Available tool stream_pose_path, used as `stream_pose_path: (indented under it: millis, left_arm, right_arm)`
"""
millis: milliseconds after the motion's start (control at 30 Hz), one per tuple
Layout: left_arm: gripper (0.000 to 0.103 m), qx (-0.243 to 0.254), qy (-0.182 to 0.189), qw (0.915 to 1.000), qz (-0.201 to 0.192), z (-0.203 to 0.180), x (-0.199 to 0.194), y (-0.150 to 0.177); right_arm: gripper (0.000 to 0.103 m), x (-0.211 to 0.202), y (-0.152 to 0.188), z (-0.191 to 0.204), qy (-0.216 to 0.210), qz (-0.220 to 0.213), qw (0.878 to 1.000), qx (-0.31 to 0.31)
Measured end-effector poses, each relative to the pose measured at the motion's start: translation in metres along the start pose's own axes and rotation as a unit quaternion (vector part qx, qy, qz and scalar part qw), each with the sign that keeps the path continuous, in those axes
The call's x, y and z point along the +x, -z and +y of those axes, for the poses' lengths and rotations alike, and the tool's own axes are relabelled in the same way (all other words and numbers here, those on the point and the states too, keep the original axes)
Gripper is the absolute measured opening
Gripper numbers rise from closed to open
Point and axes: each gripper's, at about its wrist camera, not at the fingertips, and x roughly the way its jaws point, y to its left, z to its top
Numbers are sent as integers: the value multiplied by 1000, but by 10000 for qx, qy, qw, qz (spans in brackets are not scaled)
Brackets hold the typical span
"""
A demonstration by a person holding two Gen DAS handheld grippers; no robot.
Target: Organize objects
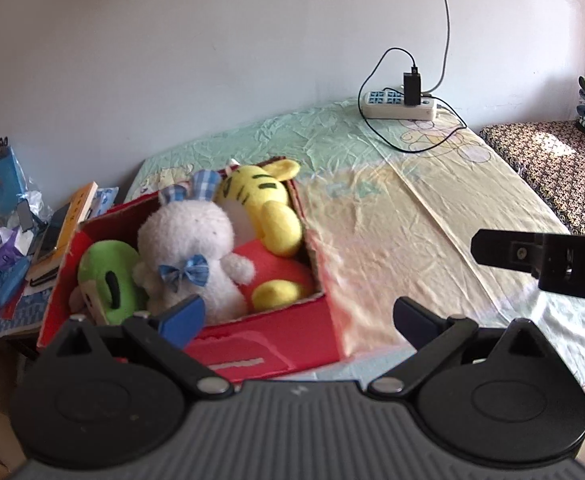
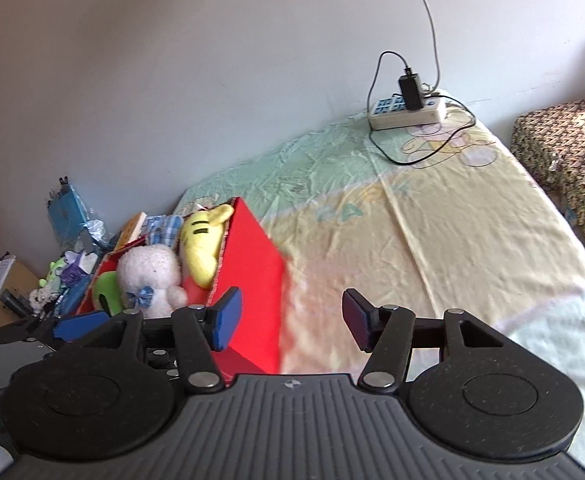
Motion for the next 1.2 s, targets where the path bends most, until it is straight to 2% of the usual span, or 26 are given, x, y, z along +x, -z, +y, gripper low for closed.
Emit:
stream_pose_path:
  millis: [167,333,433,500,733,933,1200]
  left_arm:
    - [101,-78,318,9985,428,-30,7,5]
    - [101,74,192,9984,529,-56,7,7]
    - [101,137,150,9979,616,-65,10,9]
    - [101,119,135,9973,714,-68,13,10]
    - [101,-7,173,9943,1049,-69,22,13]
    - [103,-140,29,9934,1136,-63,24,14]
    - [103,-280,-25,9922,1216,-52,30,16]
  right_arm:
    - [60,-13,5,-24,368,-1,9993,-15]
    - [62,-23,7,-41,749,41,9972,40]
    - [74,-25,8,-46,1039,42,9946,31]
    - [74,-24,8,-48,1163,61,9932,15]
    - [76,-17,9,-51,1364,249,9903,-28]
    - [85,-8,9,-47,1568,411,9867,-117]
    - [86,1,8,-41,1715,663,9828,-165]
